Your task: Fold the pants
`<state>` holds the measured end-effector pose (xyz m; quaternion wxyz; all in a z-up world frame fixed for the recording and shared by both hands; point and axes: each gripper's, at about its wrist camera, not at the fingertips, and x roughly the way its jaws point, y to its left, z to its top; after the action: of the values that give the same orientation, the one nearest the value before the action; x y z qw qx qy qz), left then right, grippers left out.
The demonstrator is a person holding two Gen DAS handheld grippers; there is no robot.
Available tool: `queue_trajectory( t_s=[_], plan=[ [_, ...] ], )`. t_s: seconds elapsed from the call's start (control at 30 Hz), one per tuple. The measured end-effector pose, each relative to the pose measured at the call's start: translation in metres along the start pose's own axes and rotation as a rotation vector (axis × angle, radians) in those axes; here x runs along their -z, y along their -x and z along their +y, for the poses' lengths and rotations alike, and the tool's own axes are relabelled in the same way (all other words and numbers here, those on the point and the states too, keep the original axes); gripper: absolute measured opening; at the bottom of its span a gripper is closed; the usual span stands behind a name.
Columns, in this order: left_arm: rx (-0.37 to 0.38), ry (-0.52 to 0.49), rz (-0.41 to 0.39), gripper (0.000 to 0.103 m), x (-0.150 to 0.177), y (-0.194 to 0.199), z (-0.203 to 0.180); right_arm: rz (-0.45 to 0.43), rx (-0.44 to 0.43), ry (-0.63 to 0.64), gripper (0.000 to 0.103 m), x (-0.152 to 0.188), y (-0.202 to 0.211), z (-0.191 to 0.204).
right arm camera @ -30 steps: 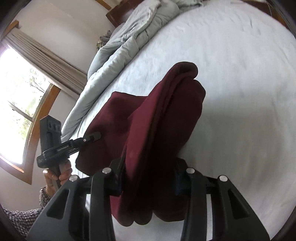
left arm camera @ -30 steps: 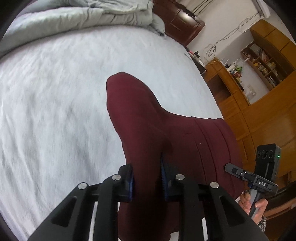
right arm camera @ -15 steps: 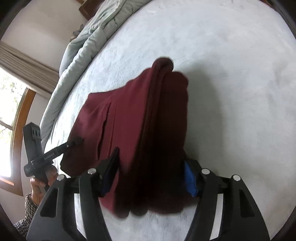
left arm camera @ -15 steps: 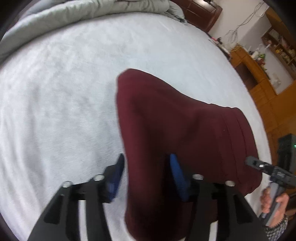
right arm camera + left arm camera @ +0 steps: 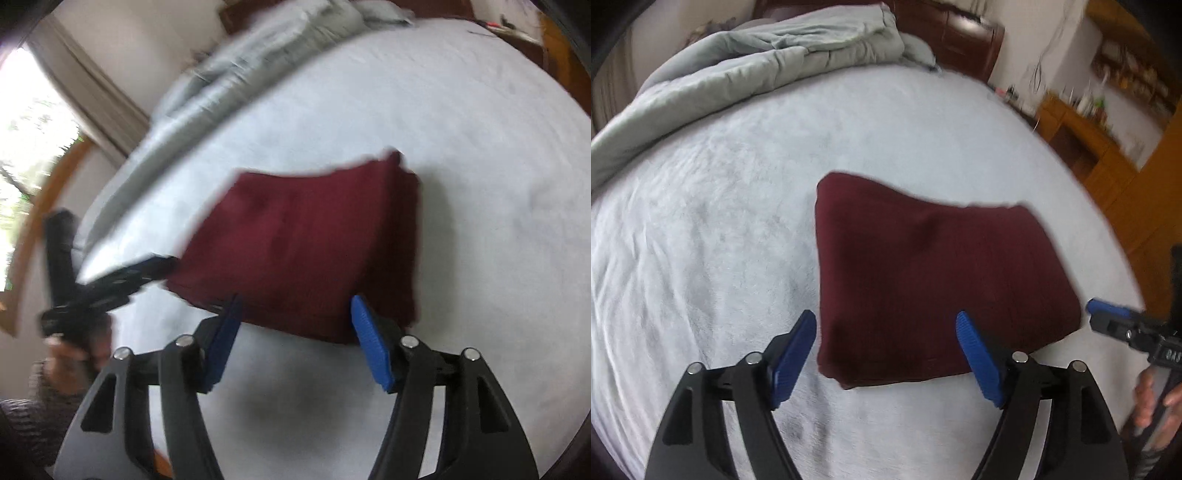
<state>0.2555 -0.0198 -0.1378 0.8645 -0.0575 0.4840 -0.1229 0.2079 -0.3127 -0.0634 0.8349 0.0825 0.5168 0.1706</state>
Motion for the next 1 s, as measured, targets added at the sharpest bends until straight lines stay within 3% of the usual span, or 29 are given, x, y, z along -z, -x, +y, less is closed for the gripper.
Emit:
queue_trajectory(
  t_s=[0.07,0.13,0.27,0.33,0.37,0.4,0.53,0.73,1.0],
  plan=[
    [-0.035,-0.005,0.049,0.079,0.007,-0.018,0.003,0.057,0.062,-0.046,0.056,0.004,-0.022,-0.011],
    [-0.037,0.027,0.097,0.08,0.013,-0.037,0.009,0.068,0.022,-0.091,0.058,0.01,-0.033,-0.022],
    [-0.007,0.093,0.083,0.08,0.016,-0.032,0.017,0.036,0.005,-0.102,0.06,0.018,-0.024,-0.023],
    [-0.026,0.087,0.044,0.081,0.017,-0.015,0.014,0.015,0.017,-0.116,0.076,0.018,-0.014,-0.02],
    [-0.042,0.068,0.026,0.087,0.017,-0.006,0.01,-0.007,0.033,-0.107,0.081,0.019,-0.007,-0.015],
    [-0.056,0.052,0.013,0.094,0.019,0.002,0.007,-0.035,0.067,-0.095,0.092,0.02,0.002,-0.008],
    [-0.094,0.022,-0.027,0.099,0.026,0.025,-0.003,-0.042,0.175,-0.073,0.1,0.024,0.013,0.011],
    [-0.102,0.052,0.01,0.099,0.043,0.051,-0.012,0.004,0.233,-0.08,0.1,0.038,0.018,0.038],
    [-0.184,-0.038,-0.013,0.099,0.055,0.086,-0.028,-0.005,0.278,-0.106,0.1,0.056,0.038,0.061]
  ],
)
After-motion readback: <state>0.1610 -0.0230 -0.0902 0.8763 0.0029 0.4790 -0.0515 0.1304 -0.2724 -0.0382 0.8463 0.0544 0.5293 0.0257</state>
